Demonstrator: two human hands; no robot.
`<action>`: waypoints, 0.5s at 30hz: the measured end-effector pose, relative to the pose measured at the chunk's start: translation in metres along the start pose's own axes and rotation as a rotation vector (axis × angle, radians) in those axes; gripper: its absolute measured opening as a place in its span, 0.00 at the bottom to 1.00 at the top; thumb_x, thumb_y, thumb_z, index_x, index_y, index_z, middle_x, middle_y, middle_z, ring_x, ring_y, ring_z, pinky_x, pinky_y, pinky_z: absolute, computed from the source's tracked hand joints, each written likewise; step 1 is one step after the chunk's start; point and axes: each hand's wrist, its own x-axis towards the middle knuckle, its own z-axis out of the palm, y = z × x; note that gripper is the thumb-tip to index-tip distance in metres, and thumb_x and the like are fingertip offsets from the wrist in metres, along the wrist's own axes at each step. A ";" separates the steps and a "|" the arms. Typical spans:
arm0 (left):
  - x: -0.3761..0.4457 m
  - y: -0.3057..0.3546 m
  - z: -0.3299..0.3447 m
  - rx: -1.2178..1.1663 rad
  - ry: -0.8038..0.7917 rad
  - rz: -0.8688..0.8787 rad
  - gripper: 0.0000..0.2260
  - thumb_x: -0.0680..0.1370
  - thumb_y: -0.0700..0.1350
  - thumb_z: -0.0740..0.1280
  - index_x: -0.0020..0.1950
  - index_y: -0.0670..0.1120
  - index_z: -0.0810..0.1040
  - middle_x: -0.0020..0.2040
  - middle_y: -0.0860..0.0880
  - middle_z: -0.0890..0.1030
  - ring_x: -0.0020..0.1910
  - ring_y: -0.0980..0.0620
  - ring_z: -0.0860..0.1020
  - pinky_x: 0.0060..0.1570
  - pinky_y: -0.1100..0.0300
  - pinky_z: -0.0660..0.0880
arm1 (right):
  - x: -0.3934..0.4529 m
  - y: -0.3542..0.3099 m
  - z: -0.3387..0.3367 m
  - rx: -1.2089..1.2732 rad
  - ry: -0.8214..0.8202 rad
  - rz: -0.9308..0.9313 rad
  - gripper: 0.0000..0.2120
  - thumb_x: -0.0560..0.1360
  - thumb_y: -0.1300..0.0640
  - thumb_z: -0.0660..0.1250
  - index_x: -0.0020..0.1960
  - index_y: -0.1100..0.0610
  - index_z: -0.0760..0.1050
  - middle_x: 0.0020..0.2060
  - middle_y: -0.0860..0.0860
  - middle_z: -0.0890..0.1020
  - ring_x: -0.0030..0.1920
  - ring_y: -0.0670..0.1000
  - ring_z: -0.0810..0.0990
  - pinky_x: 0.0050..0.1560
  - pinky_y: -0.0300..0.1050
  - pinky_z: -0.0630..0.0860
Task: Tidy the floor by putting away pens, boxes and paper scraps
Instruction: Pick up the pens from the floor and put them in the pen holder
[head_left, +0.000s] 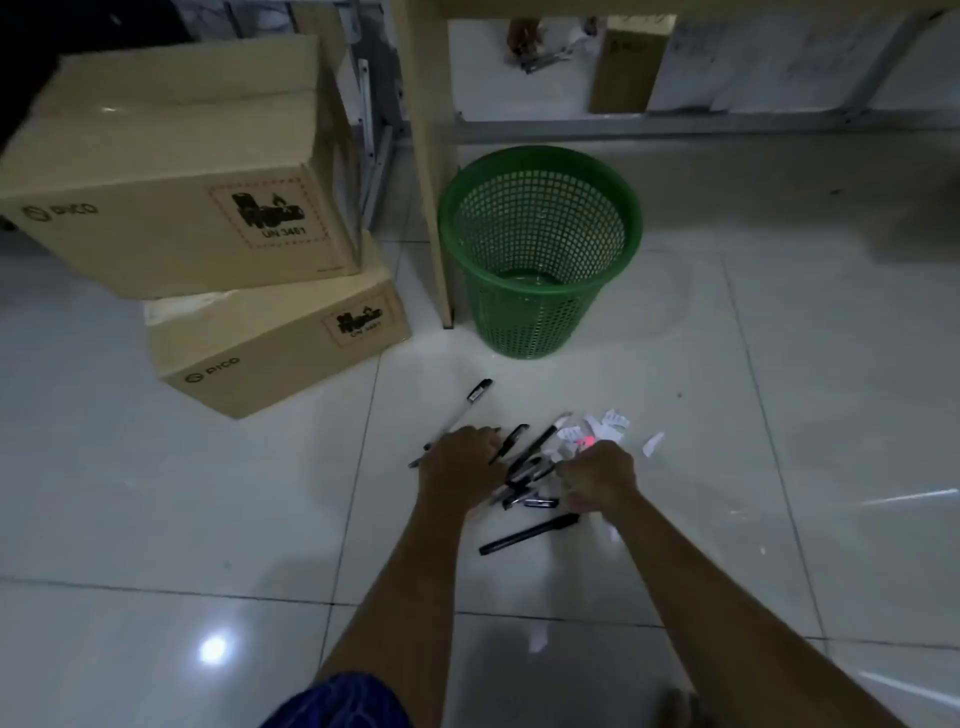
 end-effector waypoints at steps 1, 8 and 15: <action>0.001 0.004 0.009 -0.023 0.003 -0.012 0.16 0.77 0.55 0.67 0.62 0.52 0.79 0.61 0.49 0.81 0.63 0.46 0.79 0.61 0.50 0.77 | -0.001 0.004 0.001 0.030 0.032 0.011 0.21 0.71 0.48 0.71 0.54 0.65 0.81 0.52 0.60 0.85 0.54 0.61 0.84 0.57 0.54 0.81; -0.002 0.006 0.052 0.061 0.124 -0.162 0.20 0.81 0.61 0.62 0.67 0.52 0.74 0.64 0.49 0.79 0.65 0.45 0.77 0.60 0.48 0.75 | -0.009 0.017 0.027 0.144 0.030 0.076 0.18 0.70 0.51 0.72 0.49 0.66 0.83 0.44 0.62 0.86 0.50 0.60 0.85 0.56 0.53 0.81; 0.005 -0.009 0.054 -0.013 0.096 -0.193 0.21 0.78 0.63 0.66 0.62 0.49 0.80 0.59 0.47 0.83 0.60 0.44 0.81 0.57 0.52 0.79 | 0.002 0.014 0.049 0.285 0.037 0.043 0.19 0.70 0.52 0.75 0.43 0.70 0.82 0.36 0.65 0.85 0.38 0.63 0.86 0.50 0.60 0.83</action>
